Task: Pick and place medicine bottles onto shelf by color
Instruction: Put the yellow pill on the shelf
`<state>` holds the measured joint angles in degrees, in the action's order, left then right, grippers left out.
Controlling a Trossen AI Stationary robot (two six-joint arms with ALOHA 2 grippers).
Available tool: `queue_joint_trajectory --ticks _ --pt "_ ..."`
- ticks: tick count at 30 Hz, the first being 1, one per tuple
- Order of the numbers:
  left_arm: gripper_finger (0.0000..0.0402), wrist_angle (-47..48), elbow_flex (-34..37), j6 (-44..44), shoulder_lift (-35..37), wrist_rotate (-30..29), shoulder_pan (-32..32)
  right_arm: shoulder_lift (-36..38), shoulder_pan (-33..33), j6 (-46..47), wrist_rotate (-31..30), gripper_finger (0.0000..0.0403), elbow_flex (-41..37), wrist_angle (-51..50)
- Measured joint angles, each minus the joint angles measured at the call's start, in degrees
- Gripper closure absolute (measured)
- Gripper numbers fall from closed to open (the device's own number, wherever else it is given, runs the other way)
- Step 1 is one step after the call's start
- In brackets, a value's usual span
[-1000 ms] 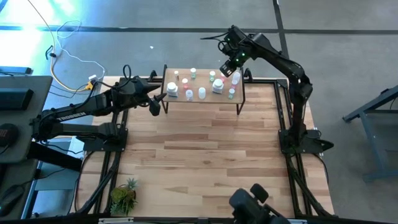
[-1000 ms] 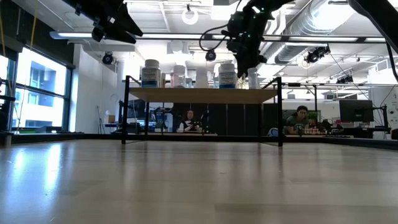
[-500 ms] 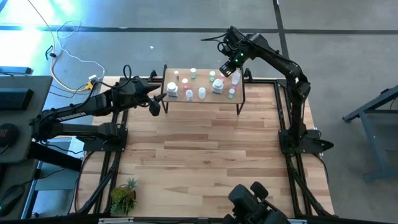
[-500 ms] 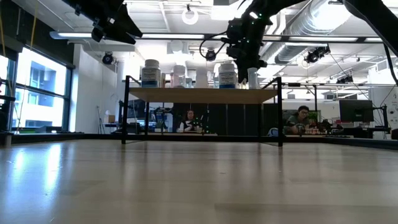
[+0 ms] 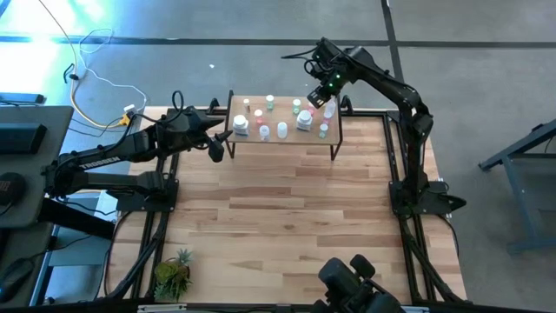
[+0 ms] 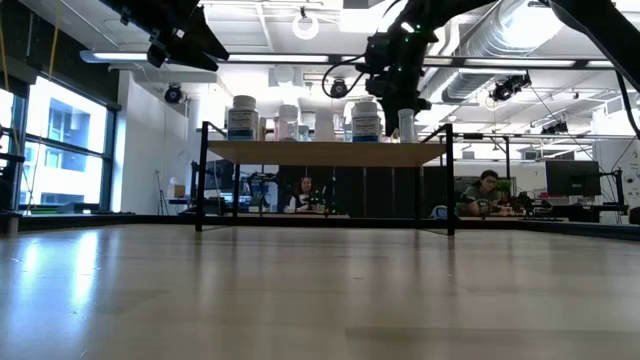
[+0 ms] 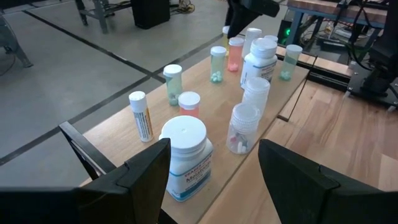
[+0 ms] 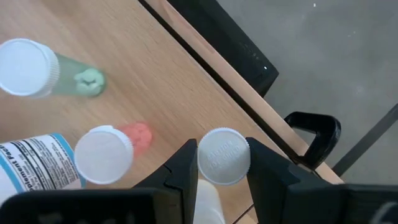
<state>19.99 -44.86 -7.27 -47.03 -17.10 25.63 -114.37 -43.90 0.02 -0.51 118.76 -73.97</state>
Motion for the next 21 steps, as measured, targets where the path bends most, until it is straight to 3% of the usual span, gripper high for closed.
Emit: queue_joint_trajectory --ticks 21 --pt "0.017 -0.02 0.0 0.0 0.0 0.0 0.0 -0.02 0.0 -0.48 -0.09 0.0275 0.0 -1.25"
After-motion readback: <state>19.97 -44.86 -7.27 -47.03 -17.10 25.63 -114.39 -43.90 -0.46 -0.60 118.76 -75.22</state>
